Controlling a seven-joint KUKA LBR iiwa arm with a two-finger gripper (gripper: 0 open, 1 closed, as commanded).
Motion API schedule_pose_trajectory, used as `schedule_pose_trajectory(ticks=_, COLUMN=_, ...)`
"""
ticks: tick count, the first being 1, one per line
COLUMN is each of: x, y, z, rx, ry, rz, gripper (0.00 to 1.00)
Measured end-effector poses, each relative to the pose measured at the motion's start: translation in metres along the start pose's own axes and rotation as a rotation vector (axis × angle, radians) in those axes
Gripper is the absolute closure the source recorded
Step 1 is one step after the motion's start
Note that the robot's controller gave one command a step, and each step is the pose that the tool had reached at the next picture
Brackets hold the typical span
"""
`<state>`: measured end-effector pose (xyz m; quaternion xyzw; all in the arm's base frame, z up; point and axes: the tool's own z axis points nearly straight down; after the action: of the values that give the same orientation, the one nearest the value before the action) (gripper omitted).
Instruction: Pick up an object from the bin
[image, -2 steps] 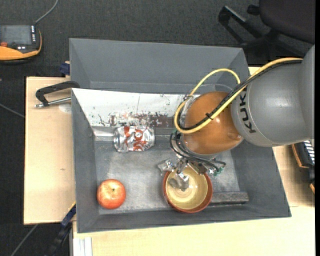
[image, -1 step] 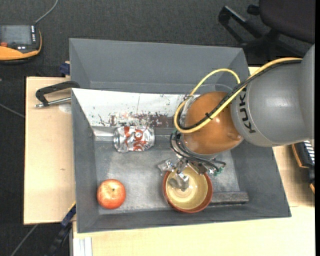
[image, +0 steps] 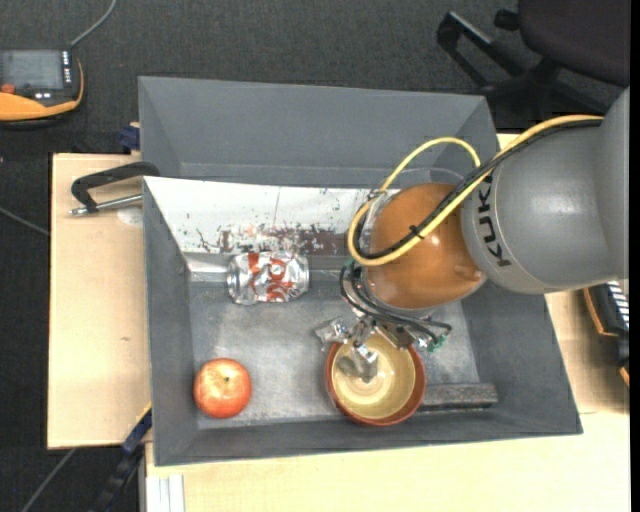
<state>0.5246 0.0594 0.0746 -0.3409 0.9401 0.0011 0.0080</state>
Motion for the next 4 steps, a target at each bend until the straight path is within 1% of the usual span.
schedule_pose_trajectory(ticks=4, x=0.0000, y=0.0000, z=0.0000, rx=0.000, ry=0.000, rz=0.000, gripper=1.00)
